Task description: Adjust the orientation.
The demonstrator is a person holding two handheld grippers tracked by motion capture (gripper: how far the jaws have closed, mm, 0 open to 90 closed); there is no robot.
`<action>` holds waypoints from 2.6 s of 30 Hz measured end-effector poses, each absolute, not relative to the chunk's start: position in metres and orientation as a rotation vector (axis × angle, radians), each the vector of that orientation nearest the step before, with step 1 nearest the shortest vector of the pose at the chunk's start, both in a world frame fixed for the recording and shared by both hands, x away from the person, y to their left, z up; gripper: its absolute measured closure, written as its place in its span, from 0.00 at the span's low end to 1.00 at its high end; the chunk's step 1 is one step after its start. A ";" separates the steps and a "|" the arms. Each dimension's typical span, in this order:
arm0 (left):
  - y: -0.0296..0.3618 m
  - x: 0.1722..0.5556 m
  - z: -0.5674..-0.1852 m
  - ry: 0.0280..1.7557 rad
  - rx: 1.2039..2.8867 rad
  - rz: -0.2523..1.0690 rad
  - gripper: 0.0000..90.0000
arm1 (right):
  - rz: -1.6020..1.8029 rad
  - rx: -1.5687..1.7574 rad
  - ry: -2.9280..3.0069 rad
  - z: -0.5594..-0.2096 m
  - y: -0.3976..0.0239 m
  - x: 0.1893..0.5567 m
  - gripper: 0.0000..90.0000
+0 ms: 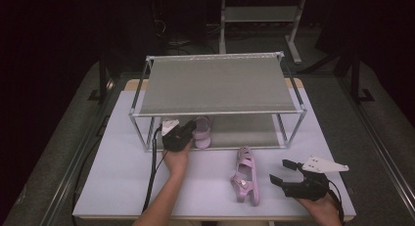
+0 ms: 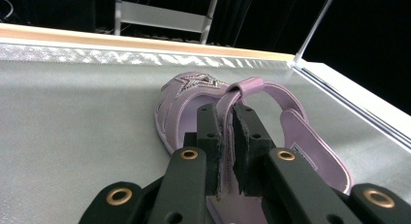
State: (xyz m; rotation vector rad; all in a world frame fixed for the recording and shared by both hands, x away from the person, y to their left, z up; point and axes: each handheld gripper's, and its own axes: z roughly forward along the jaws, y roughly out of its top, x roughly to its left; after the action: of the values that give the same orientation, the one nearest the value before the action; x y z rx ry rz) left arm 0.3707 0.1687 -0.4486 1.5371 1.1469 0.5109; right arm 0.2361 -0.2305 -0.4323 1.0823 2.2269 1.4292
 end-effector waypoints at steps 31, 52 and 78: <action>0.175 0.335 -0.437 1.052 1.492 0.360 0.66 | 1.434 1.092 2.222 -0.432 -0.231 0.236 0.27; 0.199 0.299 -0.419 0.957 1.572 0.330 0.58 | 1.520 1.021 2.245 -0.426 -0.219 0.234 0.48; 0.252 0.261 -0.420 0.902 1.540 0.292 0.40 | 1.442 0.903 2.391 -0.415 -0.173 0.228 0.87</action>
State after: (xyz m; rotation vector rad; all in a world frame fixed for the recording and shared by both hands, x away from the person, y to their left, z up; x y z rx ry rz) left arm 0.2614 0.2515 -0.4198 1.5395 0.9022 0.2919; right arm 0.2284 -0.1732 -0.4150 0.9032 2.3908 1.4425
